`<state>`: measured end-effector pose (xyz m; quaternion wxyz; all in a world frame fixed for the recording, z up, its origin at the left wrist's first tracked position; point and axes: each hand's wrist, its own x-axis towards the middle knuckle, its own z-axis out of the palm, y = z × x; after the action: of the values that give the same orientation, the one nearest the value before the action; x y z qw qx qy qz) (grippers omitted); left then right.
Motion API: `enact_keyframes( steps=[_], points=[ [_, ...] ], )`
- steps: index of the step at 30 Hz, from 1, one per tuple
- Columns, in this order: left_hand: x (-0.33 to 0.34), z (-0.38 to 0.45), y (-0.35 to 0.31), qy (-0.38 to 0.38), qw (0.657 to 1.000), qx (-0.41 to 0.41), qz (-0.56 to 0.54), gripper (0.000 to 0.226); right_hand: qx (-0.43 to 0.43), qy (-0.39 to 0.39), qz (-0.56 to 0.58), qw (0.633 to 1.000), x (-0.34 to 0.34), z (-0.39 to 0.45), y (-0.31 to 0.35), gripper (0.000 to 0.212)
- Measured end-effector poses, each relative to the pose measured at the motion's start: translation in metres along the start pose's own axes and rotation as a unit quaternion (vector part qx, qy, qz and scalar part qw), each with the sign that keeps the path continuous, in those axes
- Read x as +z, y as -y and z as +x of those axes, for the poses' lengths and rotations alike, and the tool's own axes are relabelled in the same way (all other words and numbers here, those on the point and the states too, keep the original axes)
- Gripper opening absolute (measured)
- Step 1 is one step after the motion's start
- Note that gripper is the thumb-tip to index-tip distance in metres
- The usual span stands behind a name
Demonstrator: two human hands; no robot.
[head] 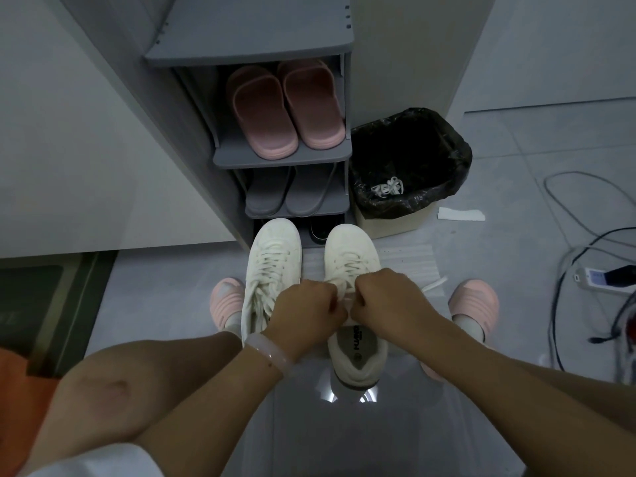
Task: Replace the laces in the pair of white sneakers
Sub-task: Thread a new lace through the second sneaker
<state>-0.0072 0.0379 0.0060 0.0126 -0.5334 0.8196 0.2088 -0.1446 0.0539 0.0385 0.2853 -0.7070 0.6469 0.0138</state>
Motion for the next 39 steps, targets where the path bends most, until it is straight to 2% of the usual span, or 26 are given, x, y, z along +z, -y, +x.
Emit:
enact_keyframes(
  steps=[3,6,9,12,15,18,20,23,26,29,32,34,36,39],
  points=[
    [-0.002,0.002,0.001,0.023,0.998,-0.035,-0.051,0.035,0.084,-0.05,-0.081,0.992,-0.034,0.002,-0.026,0.028],
    [-0.003,0.002,0.003,0.035,0.997,-0.039,-0.057,0.034,0.23,-0.1,-0.065,0.966,-0.071,0.0,-0.08,0.036],
    [-0.004,0.002,0.006,0.047,0.996,-0.034,-0.073,0.026,0.294,-0.127,-0.031,0.947,-0.081,-0.005,-0.112,0.035],
    [-0.005,0.004,0.007,0.051,0.994,-0.035,-0.09,0.022,0.237,-0.15,-0.051,0.959,-0.072,-0.004,-0.102,0.015],
    [-0.004,0.004,0.008,0.041,0.993,-0.038,-0.103,0.027,0.096,-0.106,-0.044,0.989,-0.05,-0.003,-0.063,0.04],
    [-0.004,0.004,0.009,0.045,0.992,-0.031,-0.112,0.028,-0.056,-0.057,-0.059,0.995,-0.021,-0.003,-0.027,0.032],
    [-0.006,0.004,0.009,0.05,0.992,-0.027,-0.116,0.026,-0.104,-0.031,-0.09,0.99,-0.004,-0.001,-0.018,0.027],
    [-0.006,0.004,0.008,0.055,0.99,-0.039,-0.125,0.026,-0.101,-0.019,-0.105,0.989,0.009,0.003,-0.016,0.018],
    [-0.008,0.006,0.007,0.066,0.983,-0.078,-0.151,0.031,-0.107,-0.03,-0.068,0.991,0.008,0.002,-0.014,0.008],
    [-0.009,0.008,0.008,0.079,0.978,-0.102,-0.166,0.03,-0.1,-0.029,-0.059,0.993,-0.011,-0.002,-0.025,0.017],
    [-0.009,0.009,0.007,0.083,0.978,-0.103,-0.163,0.028,-0.051,0.029,-0.085,0.995,-0.033,-0.008,-0.043,0.03],
    [-0.008,0.009,0.007,0.082,0.98,-0.095,-0.153,0.033,-0.038,0.041,-0.093,0.994,-0.034,-0.011,-0.045,0.027],
    [-0.007,0.007,0.006,0.078,0.985,-0.082,-0.127,0.032,-0.046,-0.006,-0.091,0.995,-0.032,-0.012,-0.039,0.014],
    [-0.005,0.003,0.003,0.035,0.996,-0.041,-0.073,0.018,-0.095,-0.09,0.001,0.991,-0.035,-0.009,-0.032,0.009]
  ],
)
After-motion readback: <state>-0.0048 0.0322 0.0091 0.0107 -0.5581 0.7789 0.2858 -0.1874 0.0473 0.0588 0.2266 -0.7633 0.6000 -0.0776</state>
